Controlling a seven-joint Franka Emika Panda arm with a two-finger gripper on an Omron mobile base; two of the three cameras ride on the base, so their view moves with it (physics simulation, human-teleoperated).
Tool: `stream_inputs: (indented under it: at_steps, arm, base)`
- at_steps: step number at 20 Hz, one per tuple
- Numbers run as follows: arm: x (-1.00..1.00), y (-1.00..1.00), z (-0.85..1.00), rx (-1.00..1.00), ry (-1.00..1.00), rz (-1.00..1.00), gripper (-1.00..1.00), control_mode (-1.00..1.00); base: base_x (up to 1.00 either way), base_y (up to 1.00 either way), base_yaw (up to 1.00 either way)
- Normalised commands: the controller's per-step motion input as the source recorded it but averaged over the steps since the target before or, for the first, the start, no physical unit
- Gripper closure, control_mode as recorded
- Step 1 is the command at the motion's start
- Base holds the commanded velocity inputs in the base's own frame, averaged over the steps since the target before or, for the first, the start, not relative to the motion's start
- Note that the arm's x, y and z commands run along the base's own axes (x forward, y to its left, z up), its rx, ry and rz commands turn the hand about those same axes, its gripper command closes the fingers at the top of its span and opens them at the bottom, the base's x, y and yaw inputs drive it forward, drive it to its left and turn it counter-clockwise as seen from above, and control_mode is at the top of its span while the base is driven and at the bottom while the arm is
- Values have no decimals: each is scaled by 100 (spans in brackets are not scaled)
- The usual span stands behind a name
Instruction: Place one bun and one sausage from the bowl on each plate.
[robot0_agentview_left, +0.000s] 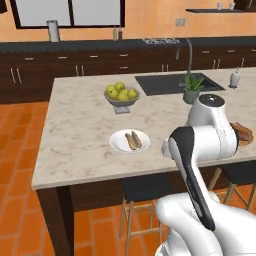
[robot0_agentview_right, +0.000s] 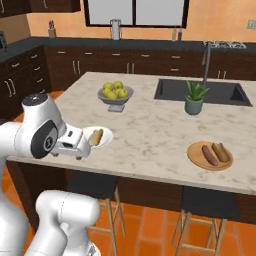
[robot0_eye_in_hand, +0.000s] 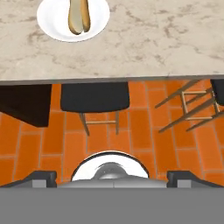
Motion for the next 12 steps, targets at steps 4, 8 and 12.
stream_inputs:
  at_steps: [4, 8, 12]
  arm:
    - [0, 0, 0, 0, 0, 0, -100, 100]
    - [0, 0, 0, 0, 0, 0, -100, 100]
    - [0, 0, 0, 0, 0, 0, -100, 100]
  base:
    - [-7, -90, -6]
    - [0, -94, -6]
    - [0, -98, -5]
